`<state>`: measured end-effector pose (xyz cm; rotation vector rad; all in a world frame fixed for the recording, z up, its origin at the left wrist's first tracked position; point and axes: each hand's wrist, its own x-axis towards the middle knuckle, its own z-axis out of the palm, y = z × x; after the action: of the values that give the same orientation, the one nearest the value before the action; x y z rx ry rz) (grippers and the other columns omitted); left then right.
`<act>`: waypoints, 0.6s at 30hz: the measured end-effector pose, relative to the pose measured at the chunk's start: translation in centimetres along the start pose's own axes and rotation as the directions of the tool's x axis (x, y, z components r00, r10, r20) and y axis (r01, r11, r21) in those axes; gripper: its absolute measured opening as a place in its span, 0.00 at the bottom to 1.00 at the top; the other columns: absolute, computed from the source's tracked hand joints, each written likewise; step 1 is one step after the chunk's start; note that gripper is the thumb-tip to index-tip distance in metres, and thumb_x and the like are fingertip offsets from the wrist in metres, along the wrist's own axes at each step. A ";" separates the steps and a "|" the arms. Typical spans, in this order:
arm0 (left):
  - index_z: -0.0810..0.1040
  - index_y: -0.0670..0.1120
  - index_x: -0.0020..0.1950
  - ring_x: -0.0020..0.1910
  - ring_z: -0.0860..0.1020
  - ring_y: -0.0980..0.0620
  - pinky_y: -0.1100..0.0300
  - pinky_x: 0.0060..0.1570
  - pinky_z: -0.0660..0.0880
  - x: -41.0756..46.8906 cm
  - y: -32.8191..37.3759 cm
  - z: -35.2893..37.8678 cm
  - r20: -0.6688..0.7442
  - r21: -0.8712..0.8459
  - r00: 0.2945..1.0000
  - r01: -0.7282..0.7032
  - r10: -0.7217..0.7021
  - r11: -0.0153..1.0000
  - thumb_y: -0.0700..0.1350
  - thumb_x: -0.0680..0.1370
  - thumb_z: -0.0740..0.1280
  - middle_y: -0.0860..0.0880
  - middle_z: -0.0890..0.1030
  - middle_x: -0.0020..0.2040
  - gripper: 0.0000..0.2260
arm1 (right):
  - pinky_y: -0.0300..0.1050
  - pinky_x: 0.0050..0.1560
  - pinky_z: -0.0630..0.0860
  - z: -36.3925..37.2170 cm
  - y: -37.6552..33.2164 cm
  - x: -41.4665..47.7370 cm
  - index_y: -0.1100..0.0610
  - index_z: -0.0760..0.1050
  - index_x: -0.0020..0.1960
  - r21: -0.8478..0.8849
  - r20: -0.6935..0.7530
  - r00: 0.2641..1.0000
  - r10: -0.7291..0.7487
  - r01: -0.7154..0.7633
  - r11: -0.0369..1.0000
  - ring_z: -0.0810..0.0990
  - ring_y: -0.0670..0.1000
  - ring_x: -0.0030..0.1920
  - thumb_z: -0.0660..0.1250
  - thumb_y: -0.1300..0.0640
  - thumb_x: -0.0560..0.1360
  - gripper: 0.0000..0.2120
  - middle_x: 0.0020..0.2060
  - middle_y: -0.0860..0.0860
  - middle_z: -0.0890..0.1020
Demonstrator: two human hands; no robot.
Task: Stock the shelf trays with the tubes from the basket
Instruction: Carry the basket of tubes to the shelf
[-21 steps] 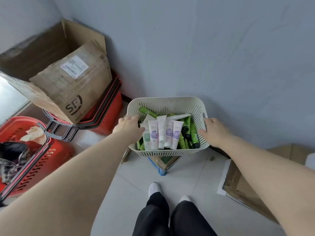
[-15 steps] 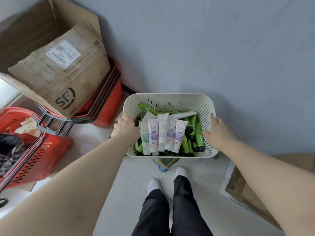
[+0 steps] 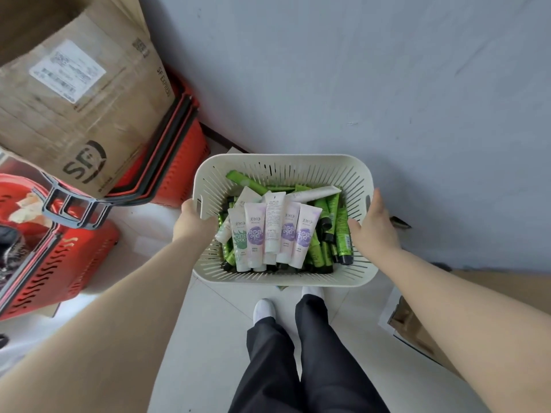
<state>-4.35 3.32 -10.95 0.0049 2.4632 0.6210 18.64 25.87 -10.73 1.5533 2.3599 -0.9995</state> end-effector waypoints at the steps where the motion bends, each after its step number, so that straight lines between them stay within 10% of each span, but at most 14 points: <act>1: 0.64 0.51 0.69 0.37 0.75 0.52 0.60 0.30 0.67 -0.1 0.1 0.2 -0.014 -0.054 1.000 0.004 -0.005 0.999 0.44 0.76 0.63 0.55 0.74 0.41 0.22 | 0.56 0.60 0.70 0.1 -0.1 0.0 0.52 0.41 0.77 0.011 -0.009 1.000 0.008 -0.008 1.000 0.70 0.62 0.65 0.63 0.54 0.78 0.37 0.70 0.60 0.63; 18: 0.68 0.52 0.62 0.39 0.77 0.47 0.59 0.32 0.71 -7.5 -4.0 -5.5 -0.026 -0.246 0.996 0.077 -0.086 0.966 0.44 0.74 0.66 0.50 0.77 0.43 0.17 | 0.59 0.64 0.69 -1.9 -2.7 -9.4 0.52 0.44 0.77 0.010 0.000 1.000 -0.014 0.014 1.000 0.69 0.62 0.66 0.62 0.54 0.78 0.35 0.69 0.61 0.66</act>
<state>-0.62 -3.62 -4.65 -0.2058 2.3912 0.8909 21.03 19.17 -3.71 1.5426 2.3720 -1.0155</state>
